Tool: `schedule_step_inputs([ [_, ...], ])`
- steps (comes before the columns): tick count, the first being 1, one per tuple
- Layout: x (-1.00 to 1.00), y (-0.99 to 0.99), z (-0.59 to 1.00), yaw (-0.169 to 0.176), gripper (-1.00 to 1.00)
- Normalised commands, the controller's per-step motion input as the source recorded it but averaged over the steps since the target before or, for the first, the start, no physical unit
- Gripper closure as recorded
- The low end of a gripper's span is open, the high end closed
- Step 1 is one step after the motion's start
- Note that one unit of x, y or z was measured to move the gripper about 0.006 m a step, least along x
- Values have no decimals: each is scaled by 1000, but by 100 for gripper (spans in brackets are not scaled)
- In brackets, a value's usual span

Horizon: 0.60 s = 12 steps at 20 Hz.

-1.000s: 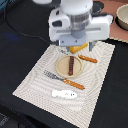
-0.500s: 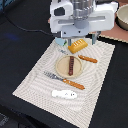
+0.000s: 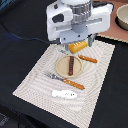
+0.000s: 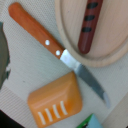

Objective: Interact with the objects in diverse but meaningful ways.

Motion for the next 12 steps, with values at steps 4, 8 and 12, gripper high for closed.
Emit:
schedule_step_inputs([
  [4, 48, -486, 59, 146, -100],
  [8, 148, -652, 86, 105, -100],
  [12, 210, -762, 123, 52, -100],
])
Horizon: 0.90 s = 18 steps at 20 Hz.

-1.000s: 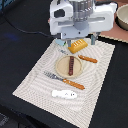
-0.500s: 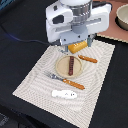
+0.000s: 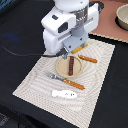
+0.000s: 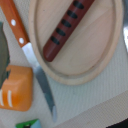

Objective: Interact with the objects in diverse but meaningful ways.

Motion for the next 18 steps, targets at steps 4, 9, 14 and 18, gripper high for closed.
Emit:
schedule_step_inputs([
  [4, 247, -769, 130, 52, -100],
  [9, 299, -745, 101, 56, -100],
  [14, 161, -627, 13, 121, -100],
  [18, 261, -567, 10, 108, -100],
])
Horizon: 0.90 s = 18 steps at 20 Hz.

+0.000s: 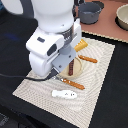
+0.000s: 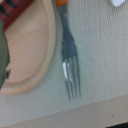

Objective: Interact with the objects in diverse but meaningful ways.

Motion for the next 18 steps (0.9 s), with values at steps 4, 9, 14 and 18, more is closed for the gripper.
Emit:
schedule_step_inputs([
  [4, 415, -511, 0, 76, -100],
  [9, 693, -295, 0, 21, -100],
  [14, 898, -79, 13, 0, -100],
  [18, 819, -96, 0, 0, -100],
])
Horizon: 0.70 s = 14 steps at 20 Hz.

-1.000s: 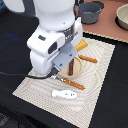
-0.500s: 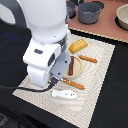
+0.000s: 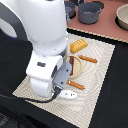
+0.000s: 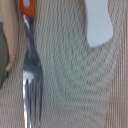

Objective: Interact with the objects in diverse but meaningful ways.

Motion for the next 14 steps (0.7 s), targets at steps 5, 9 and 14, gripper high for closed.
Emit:
schedule_step_inputs([
  [5, 551, -195, -28, 6, -100],
  [9, 372, -346, 9, 21, -100],
  [14, 309, -377, 20, 32, -100],
])
